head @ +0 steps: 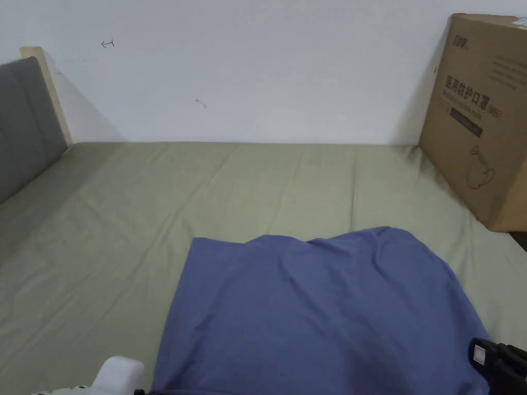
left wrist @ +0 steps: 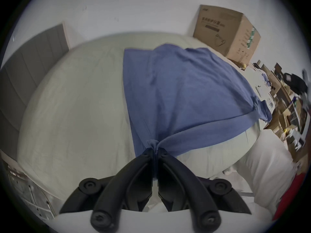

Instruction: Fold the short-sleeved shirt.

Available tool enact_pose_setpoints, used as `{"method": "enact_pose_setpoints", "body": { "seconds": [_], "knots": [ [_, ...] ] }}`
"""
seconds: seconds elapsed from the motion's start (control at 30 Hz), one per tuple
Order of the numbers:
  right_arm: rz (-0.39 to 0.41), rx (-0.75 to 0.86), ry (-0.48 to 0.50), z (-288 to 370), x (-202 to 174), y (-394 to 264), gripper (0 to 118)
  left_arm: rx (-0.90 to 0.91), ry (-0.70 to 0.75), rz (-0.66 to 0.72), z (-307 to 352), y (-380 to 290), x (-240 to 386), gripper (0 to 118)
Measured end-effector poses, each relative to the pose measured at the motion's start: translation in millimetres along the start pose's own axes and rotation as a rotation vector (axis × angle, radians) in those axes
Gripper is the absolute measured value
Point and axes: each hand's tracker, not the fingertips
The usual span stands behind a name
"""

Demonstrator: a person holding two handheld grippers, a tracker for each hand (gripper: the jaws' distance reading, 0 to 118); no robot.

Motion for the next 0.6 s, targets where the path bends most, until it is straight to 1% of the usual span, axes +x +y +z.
{"method": "enact_pose_setpoints", "body": {
  "seconds": [0.03, 0.1, 0.13, 0.17, 0.2, 0.23, 0.27, 0.3, 0.33, 0.37, 0.4, 0.5, 0.53, 0.57, 0.6],
  "knots": [
    [-0.041, -0.005, 0.001, 0.6, 12.7, 0.9, 0, 0.047, 0.011, -0.009, 7.0, 0.3, 3.5, 3],
    [-0.075, -0.048, -0.022, -7.0, 35.7, 0.3, 0, 0.154, 0.007, -0.023, 13.0, -8.9, 0.4, 3],
    [-0.077, -0.101, -0.044, -13.1, 46.1, -0.5, 0, 0.193, -0.003, -0.022, 16.7, -8.4, 1.7, 3],
    [-0.061, -0.172, -0.081, -19.1, 60.5, -4.0, 1, 0.203, -0.023, -0.008, 18.4, -6.2, 2.0, 3],
    [-0.034, -0.214, -0.116, -24.5, 68.1, -7.3, 10, 0.194, -0.021, -0.001, 17.7, -11.6, -1.2, 3],
    [0.003, -0.272, -0.148, -30.3, 74.9, -11.2, 34, 0.197, -0.019, 0.004, 17.6, -10.5, -0.7, 3],
    [0.042, -0.333, -0.17, -36.1, 82.8, -16.5, 84, 0.19, -0.023, 0.015, 16.4, -8.1, -1.1, 3],
    [0.056, -0.379, -0.168, -39.8, 90.5, -24.2, 113, 0.176, -0.029, 0.029, 14.6, -6.5, -1.7, 3],
    [0.058, -0.445, -0.18, -46.8, 97.5, -31.4, 116, 0.167, -0.03, 0.036, 13.2, -8.7, -0.2, 3],
    [0.048, -0.498, -0.198, -53.5, 102.9, -39.0, 109, 0.17, -0.028, 0.037, 12.6, -9.3, 0.5, 3],
    [0.058, -0.486, -0.214, -55.9, 109.4, -43.7, 108, 0.17, -0.023, 0.037, 11.8, -8.9, 1.2, 3],
    [0.093, -0.609, -0.256, -71.8, 118.0, -60.9, 109, 0.152, -0.017, 0.047, 10.2, -10.3, 3.0, 3],
    [0.104, -0.64, -0.253, -77.9, 119.0, -65.7, 108, 0.15, -0.016, 0.051, 10.0, -10.0, 3.5, 3],
    [0.11, -0.669, -0.247, -80.0, 119.6, -70.4, 107, 0.148, -0.016, 0.054, 9.4, -9.2, 4.1, 3],
    [0.112, -0.699, -0.24, -80.5, 119.5, -72.8, 101, 0.143, -0.015, 0.056, 9.6, -11.8, 3.1, 3]
  ]
}}
